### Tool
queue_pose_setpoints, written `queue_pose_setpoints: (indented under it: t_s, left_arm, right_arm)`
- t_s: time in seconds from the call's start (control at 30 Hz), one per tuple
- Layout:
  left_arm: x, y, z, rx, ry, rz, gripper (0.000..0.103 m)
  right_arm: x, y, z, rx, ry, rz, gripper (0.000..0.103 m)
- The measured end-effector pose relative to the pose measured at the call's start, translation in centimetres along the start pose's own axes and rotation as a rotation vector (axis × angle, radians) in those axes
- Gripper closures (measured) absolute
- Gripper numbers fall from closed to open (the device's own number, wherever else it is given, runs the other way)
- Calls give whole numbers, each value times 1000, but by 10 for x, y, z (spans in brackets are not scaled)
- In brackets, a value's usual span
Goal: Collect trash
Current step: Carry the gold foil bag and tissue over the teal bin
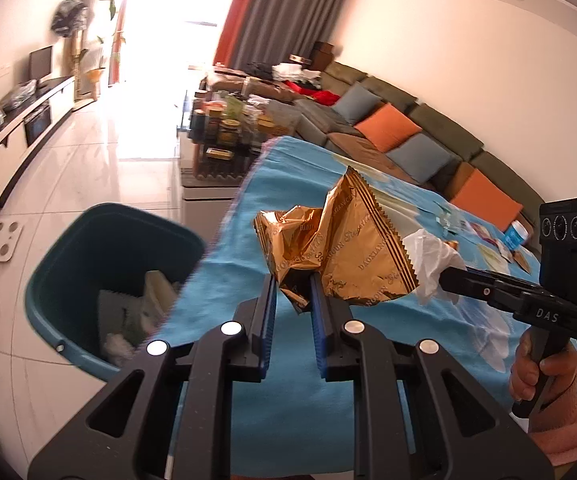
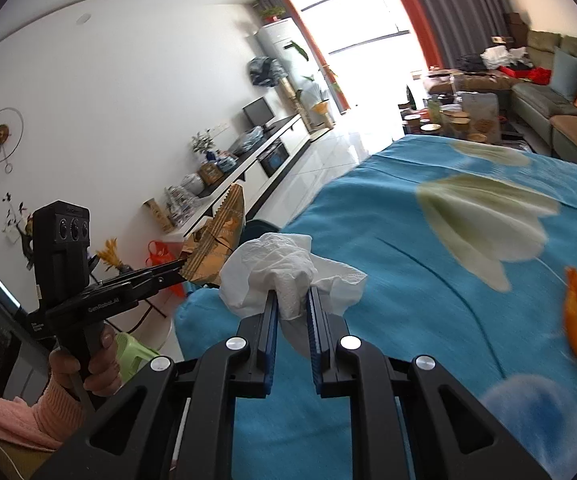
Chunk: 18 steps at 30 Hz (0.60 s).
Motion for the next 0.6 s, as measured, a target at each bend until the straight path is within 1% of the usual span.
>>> queue_pose_setpoints:
  t_s: [0.3,0.6]
  left_arm:
    - [17,48,-9,75,-48,-81,86]
    - [33,99,-15,137,-74,-160,85]
  right_arm:
    - [-35,33,-20,74,39,-55,90]
    - [-71,62,-38,143,78,-97,90]
Point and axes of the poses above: each gripper's, at about its wrist camera, not at the fingertips, and x roughly against the way its jaws point, y to its left, z to its underside, the point moved 7 cm from there along -x, roughly the way its jaws point, and after that the axes turned 11 degrees about x, right-handed, at the moved point
